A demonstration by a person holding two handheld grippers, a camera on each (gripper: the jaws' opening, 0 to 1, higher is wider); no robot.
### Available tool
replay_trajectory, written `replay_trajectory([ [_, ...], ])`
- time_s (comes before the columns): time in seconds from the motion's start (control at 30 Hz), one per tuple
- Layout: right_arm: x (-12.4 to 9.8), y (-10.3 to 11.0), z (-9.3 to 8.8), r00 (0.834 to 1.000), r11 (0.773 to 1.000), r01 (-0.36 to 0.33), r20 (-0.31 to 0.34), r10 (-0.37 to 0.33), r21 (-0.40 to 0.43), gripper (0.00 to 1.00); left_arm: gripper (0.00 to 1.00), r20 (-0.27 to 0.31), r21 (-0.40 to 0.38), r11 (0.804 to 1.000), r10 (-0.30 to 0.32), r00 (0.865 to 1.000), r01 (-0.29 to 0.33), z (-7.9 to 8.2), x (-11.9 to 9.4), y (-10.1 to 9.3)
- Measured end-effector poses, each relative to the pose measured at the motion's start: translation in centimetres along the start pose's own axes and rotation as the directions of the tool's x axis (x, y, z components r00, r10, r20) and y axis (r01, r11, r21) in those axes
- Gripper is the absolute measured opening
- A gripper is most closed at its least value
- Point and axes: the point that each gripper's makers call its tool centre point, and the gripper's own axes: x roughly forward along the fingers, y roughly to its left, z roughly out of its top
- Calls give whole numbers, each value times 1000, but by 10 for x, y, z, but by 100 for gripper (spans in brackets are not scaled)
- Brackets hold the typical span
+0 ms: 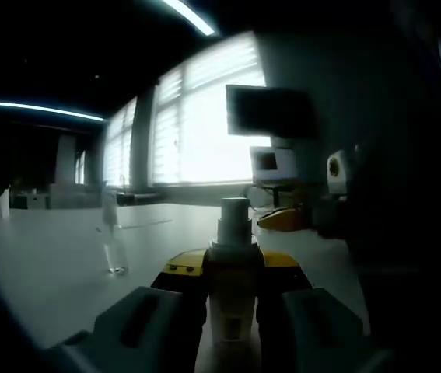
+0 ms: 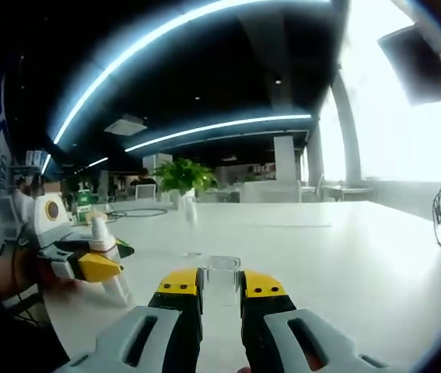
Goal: Clamp pump bottle remove cover press pump head put on cover
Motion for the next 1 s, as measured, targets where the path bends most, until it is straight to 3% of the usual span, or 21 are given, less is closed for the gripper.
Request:
replay_trajectory([
  [0.5,4,-7,-30,996,999,34,-76,-37,-35,14,14,0,3,1000,0,1000,0,0,0,0],
  [1.0,10,-14,-52,978,993,50,-198,-69,-104,14,14,1,7,1000,-2,1000,2,0,0,-1],
])
